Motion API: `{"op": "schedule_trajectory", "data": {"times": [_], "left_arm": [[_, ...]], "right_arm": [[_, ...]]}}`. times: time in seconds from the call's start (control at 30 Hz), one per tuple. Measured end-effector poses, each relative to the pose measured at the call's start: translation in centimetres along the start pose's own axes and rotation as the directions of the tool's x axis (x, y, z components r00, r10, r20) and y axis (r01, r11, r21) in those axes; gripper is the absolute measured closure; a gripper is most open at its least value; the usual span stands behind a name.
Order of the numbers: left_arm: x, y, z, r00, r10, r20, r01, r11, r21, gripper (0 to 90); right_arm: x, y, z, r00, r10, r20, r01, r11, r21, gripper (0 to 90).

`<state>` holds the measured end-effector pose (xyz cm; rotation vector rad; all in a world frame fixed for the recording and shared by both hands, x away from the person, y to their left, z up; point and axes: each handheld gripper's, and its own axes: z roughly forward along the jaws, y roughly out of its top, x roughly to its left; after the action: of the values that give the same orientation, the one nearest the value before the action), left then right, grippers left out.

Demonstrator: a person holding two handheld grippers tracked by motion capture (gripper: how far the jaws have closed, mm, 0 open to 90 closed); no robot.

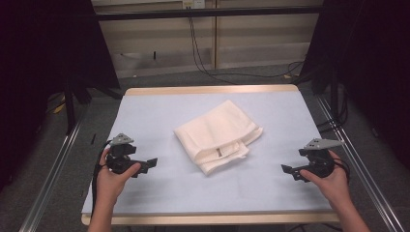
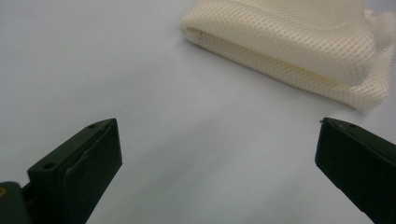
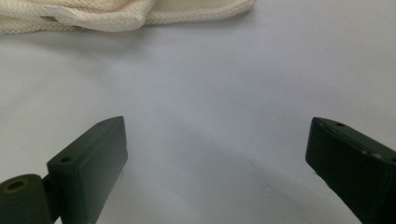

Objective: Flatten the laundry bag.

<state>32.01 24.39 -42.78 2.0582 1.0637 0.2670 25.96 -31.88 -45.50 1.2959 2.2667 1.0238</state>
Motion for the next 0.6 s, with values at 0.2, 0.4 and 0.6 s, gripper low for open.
{"op": "schedule_trajectory", "data": {"times": [0.2, 0.4, 0.6], "left_arm": [[-1.4, 0.9, 1.3, 0.9992, 0.018, 0.036, -0.018, 0.9998, 0.012, 0.3], [-2.8, 2.3, 2.5, 0.9958, 0.045, 0.080, -0.046, 0.9988, 0.018, 0.4], [-4.7, 3.7, 3.8, 0.9888, 0.103, 0.108, -0.108, 0.9932, 0.043, 0.4]], "right_arm": [[0.4, 0.3, 0.4, 0.9998, -0.007, -0.020, 0.007, 1.000, 0.017, 5.4], [0.6, 0.2, 0.8, 0.9993, -0.032, -0.020, 0.033, 0.999, 0.034, 4.9], [0.7, 0.3, 1.0, 0.9989, -0.040, -0.026, 0.041, 0.999, 0.028, 5.2]]}}
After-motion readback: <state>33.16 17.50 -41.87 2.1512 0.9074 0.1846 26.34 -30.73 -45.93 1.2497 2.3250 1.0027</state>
